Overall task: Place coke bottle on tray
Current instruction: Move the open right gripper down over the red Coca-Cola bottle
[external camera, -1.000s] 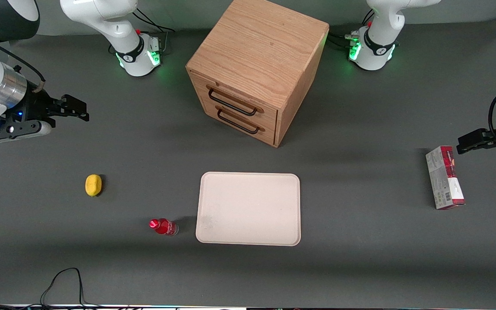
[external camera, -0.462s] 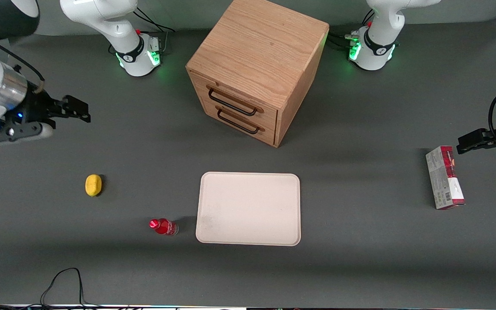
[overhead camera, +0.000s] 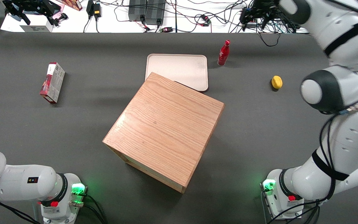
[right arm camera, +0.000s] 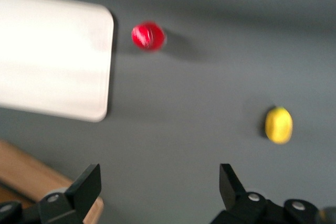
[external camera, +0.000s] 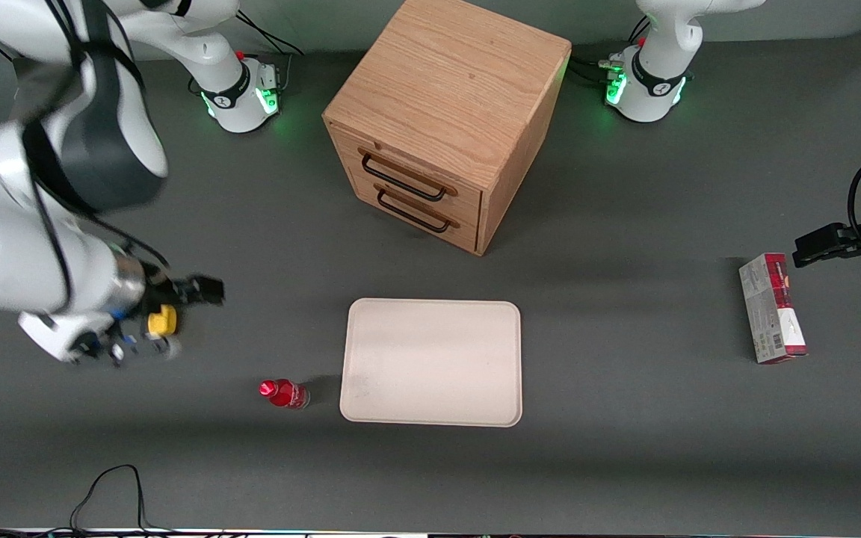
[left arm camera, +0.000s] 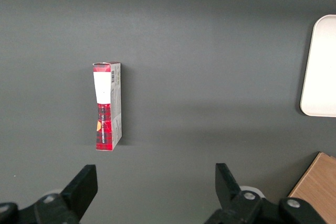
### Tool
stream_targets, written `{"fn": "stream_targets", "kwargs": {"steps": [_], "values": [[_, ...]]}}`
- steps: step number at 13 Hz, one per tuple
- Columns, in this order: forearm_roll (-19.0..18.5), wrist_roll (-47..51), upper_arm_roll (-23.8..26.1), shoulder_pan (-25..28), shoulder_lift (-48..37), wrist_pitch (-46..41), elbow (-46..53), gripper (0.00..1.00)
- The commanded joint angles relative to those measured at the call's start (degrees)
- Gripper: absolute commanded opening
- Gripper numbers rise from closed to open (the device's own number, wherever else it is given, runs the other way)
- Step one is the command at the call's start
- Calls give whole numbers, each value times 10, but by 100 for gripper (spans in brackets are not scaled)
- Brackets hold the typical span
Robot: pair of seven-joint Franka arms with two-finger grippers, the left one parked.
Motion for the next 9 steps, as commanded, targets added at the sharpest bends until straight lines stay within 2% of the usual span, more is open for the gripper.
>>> {"fn": "stream_targets", "kwargs": {"steps": [1, 7, 9], "values": [[-4, 49, 20, -1, 87, 51, 97, 100], [-11, 41, 19, 17, 159, 118, 89, 99], [-38, 35, 21, 17, 180, 132, 88, 100]]}}
